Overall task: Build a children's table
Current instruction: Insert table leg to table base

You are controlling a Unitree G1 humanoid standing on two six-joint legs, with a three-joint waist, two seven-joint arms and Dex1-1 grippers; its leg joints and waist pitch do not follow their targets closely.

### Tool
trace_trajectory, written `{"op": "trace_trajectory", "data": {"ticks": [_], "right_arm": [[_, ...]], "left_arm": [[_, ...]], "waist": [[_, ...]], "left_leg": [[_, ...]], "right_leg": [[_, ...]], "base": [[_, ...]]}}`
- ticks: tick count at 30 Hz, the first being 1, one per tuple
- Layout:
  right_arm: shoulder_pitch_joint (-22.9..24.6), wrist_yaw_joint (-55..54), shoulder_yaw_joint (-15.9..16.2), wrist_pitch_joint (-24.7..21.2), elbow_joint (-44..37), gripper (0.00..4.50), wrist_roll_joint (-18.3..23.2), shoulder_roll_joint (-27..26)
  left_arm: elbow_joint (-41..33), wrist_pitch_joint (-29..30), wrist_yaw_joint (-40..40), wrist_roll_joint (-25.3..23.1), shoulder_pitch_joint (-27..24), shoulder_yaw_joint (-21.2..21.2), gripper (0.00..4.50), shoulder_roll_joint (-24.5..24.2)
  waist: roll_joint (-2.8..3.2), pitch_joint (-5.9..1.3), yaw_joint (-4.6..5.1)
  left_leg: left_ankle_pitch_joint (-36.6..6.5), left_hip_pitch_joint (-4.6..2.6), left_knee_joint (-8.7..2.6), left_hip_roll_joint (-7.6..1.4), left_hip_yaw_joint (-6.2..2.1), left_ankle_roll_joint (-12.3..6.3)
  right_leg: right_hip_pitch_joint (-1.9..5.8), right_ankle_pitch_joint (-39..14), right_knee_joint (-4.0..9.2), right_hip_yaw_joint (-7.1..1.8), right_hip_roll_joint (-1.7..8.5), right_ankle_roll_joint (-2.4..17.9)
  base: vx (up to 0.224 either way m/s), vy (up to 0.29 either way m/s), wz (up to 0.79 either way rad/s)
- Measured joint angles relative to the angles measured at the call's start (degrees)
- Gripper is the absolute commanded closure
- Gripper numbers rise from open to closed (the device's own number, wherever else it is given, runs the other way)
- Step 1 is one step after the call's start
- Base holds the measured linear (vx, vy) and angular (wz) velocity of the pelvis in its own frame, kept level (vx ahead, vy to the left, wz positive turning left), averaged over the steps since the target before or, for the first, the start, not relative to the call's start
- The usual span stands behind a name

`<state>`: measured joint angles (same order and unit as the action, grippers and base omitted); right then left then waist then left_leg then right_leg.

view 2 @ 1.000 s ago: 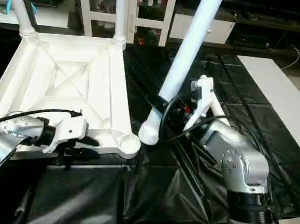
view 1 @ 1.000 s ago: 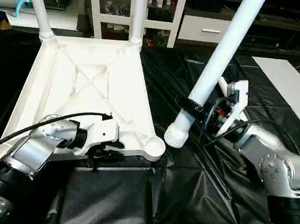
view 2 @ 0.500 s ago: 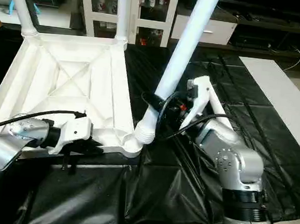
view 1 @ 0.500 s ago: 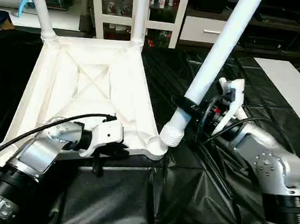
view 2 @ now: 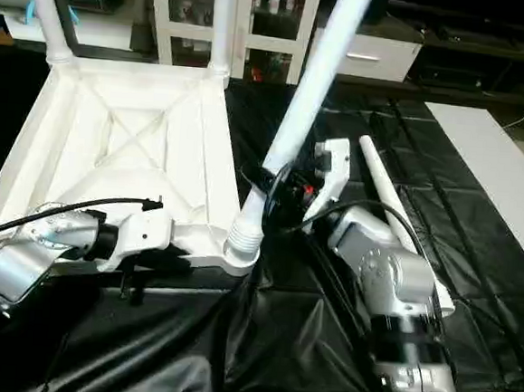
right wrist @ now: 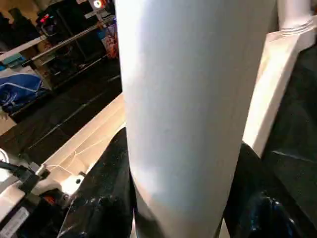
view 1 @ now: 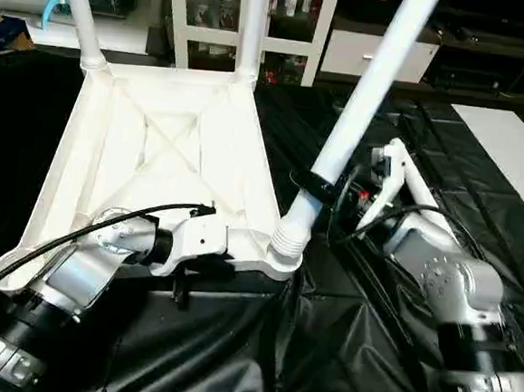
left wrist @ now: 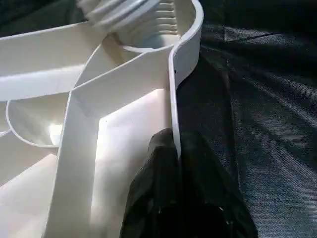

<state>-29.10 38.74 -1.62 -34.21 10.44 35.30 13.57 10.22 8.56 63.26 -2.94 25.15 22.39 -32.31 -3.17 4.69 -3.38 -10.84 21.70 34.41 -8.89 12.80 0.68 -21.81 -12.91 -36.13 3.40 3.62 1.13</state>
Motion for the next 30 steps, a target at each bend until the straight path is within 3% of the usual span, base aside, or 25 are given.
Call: {"op": "trace_trajectory", "data": {"ticks": [9,25,30], "right_arm": [[1.4,4.6,2.9,-1.8,-2.4,2.7,-0.3,3.5],[0.5,6.4,3.6,2.4,0.8,2.7,-3.1,3.2],[0.0,8.5,6.8,5.6,0.4,2.7,-6.2,3.6]], "left_arm": [[-0.5,0.1,-0.1,-1.2,0.2,0.0,4.43,0.6],[-1.1,0.1,0.2,-1.3,0.0,-0.1,4.43,0.5],[-1.1,0.2,0.2,-1.3,-0.1,-0.3,4.43,0.3]], "waist": [[-0.37,0.21,0.01],[-0.41,0.24,0.1],[-0.43,0.24,0.36]], "left_leg": [[0.0,0.02,0.0,0.01,0.29,-0.05],[0.0,0.19,-0.07,0.02,0.29,-0.07],[0.0,0.18,-0.09,0.02,0.28,-0.07]], "right_leg": [[0.03,0.0,0.06,-0.37,0.0,0.0],[-0.08,-0.1,0.14,-0.41,-0.02,-0.1],[-0.07,-0.1,0.2,-0.44,-0.04,-0.2]], "base": [[0.0,0.0,0.0],[0.0,0.0,0.0],[0.0,0.0,0.0]]}}
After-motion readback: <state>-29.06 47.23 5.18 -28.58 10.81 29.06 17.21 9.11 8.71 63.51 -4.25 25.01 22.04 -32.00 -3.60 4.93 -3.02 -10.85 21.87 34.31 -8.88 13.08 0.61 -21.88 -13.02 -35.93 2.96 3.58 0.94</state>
